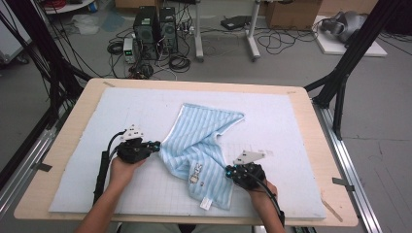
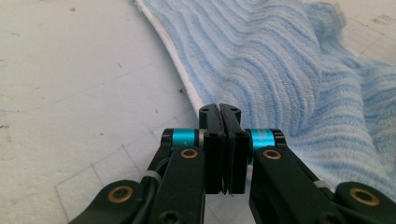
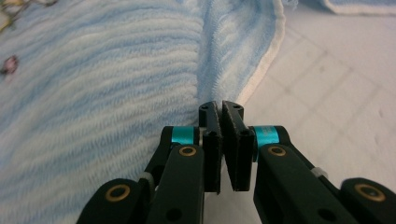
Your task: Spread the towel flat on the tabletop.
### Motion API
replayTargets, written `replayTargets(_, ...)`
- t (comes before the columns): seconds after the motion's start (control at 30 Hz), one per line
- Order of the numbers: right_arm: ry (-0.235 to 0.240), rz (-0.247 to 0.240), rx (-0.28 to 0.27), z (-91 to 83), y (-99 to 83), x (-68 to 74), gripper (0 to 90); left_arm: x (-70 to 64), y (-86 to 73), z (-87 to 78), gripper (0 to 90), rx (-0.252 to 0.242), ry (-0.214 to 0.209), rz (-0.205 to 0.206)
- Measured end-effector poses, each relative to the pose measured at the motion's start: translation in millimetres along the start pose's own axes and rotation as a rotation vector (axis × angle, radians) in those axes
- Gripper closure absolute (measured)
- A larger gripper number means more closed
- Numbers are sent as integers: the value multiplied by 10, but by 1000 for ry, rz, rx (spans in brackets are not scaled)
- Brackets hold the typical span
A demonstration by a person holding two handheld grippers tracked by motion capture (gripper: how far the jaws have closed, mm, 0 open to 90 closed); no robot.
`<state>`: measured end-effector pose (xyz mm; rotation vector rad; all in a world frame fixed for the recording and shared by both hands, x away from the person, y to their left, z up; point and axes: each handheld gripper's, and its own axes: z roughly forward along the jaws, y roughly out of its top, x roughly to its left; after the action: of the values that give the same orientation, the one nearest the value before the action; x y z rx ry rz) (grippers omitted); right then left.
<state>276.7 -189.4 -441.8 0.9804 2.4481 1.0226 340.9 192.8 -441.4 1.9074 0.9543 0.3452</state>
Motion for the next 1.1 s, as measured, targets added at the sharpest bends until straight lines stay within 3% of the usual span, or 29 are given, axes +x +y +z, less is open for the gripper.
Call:
replayTargets(0.2, -13, 37, -10, -238, -259, 21, 863, 7, -5, 21, 880, 3, 3, 1)
replayTargets(0.37, -18, 55, -8, -329, -328, 24, 851, -8, -3, 68, 879, -11, 0, -11)
replayTargets(0.4, -13, 52, -18, -331, -314, 16, 795, -8, -2, 75, 879, -23, -3, -20)
replayTargets(0.43, -14, 69, -30, -330, -285, 7, 659, -3, 0, 78, 874, -34, -10, -33)
replayTargets(0.47, -9, 99, -46, -324, -247, -17, 584, 1, 2, 81, 852, -44, -18, -52)
replayTargets(0.53, -11, 125, -87, -302, -147, -63, 497, 5, 9, 87, 689, -59, -35, -91)
replayTargets(0.6, -23, 119, -114, -251, -18, -99, 432, -3, 16, 78, 557, -67, -25, -97)
replayTargets(0.7, -34, 92, -138, -123, 189, -125, 378, 4, 16, 58, 467, -61, -29, -86)
replayTargets(0.8, -19, 59, -125, 60, 371, -114, 365, -10, 6, 72, 393, -38, -63, -75)
replayTargets(0.97, -17, -2, -42, 365, 532, -95, 423, -83, -15, 141, 383, 10, -88, -51)
replayTargets(1.1, -3, 7, 26, 547, 507, -127, 462, -139, -17, 220, 388, 77, -52, -23)
